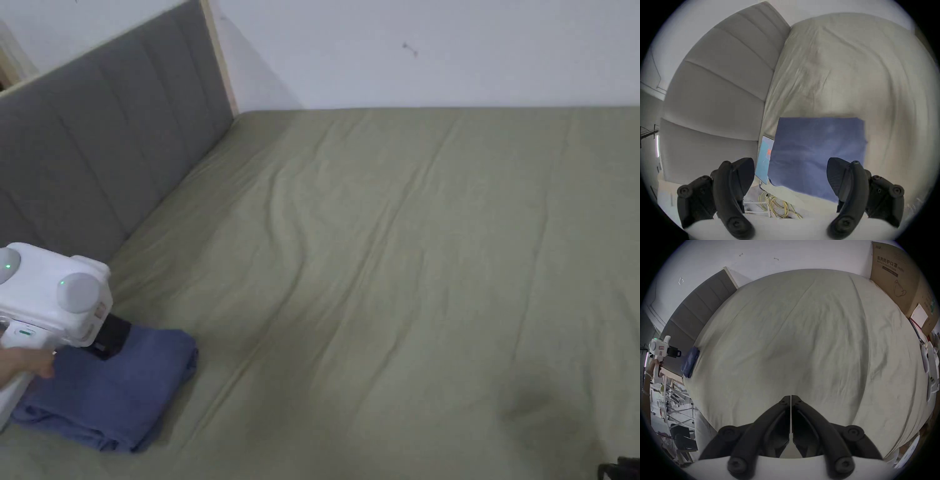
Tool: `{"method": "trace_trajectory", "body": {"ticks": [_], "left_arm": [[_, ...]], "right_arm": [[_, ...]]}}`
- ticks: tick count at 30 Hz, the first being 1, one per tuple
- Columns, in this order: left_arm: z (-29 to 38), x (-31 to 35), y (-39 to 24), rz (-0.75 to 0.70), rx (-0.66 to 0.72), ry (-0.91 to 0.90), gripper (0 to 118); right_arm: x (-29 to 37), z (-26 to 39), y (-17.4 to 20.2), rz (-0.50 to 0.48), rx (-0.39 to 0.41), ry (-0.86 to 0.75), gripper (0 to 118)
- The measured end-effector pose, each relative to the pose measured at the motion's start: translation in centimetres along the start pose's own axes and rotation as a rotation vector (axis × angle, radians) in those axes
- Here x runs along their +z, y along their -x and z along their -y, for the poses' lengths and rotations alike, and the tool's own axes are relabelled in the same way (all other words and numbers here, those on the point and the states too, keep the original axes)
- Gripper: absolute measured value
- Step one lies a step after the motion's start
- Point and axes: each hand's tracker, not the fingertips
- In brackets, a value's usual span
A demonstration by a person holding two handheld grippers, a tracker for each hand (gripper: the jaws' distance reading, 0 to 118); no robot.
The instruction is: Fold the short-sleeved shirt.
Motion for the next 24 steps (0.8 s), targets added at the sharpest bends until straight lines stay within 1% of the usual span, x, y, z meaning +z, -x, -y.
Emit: {"method": "trace_trajectory", "body": {"ticks": [1,2,3,4,5,8,10,13,15,17,19,21,22,24], "left_arm": [[0.3,0.9,-0.1,0.027,0.019,-0.024,92],[0.9,2.4,-0.4,0.091,0.073,-0.067,77],[1.4,3.6,-0.8,0.174,0.113,-0.093,37],[2.1,4.6,-1.5,0.245,0.158,-0.116,5],[2.9,5.8,-2.4,0.297,0.177,-0.138,0],[5.4,10.1,-6.3,0.303,0.109,-0.241,0],[7.0,12.1,-8.8,0.296,0.126,-0.241,0],[8.4,14.3,-11.6,0.402,0.129,-0.274,0],[9.4,15.8,-13.6,0.413,0.102,-0.316,0],[10.5,17.6,-16.0,0.375,0.089,-0.342,0],[11.1,19.3,-17.4,0.357,0.101,-0.385,0],[11.7,21.3,-19.2,0.374,0.137,-0.452,0],[11.7,22.3,-19.8,0.356,0.154,-0.491,0],[11.5,24.0,-20.9,0.330,0.141,-0.554,0]], "right_arm": [[0.2,0.2,-0.1,-0.004,-0.002,-0.005,1],[0.4,0.4,-0.4,-0.008,-0.009,-0.012,1],[0.6,0.6,-0.6,-0.016,-0.019,-0.017,1],[0.9,0.9,-0.9,-0.029,-0.033,-0.023,1],[1.3,1.1,-1.1,-0.037,-0.041,-0.030,1],[2.6,1.7,-1.8,-0.044,-0.046,-0.063,1],[3.3,1.9,-2.2,-0.042,-0.055,-0.074,1],[4.7,2.4,-3.1,-0.038,-0.070,-0.116,1],[5.7,2.7,-3.5,-0.043,-0.079,-0.147,1],[6.7,3.2,-4.0,-0.048,-0.085,-0.170,1],[7.6,3.5,-4.3,-0.028,-0.099,-0.210,1],[8.6,3.5,-4.4,-0.003,-0.102,-0.248,1],[9.2,3.3,-4.3,0.028,-0.091,-0.281,1],[10.5,2.7,-4.0,0.068,-0.066,-0.327,1]]}}
